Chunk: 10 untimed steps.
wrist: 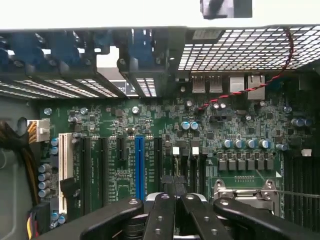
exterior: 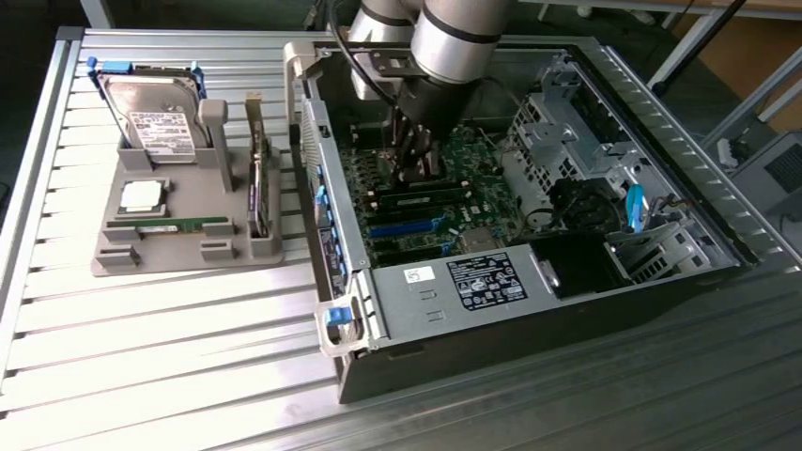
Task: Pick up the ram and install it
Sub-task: 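Press down the ram until it locks into place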
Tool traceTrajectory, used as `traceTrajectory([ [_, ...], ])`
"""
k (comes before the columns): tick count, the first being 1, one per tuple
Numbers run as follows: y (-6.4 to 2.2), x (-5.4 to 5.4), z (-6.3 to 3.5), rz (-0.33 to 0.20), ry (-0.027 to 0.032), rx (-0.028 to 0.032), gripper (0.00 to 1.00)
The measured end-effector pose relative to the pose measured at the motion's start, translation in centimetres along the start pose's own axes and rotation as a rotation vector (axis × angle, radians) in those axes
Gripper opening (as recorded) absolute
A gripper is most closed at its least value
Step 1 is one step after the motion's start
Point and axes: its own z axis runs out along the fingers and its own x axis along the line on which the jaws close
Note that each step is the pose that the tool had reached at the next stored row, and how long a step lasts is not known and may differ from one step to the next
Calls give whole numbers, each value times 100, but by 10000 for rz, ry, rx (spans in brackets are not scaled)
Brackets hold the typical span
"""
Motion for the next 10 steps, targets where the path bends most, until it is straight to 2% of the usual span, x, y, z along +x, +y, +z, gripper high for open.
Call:
traceTrajectory([
  [10, 30, -4, 42, -2, -2, 1, 9],
])
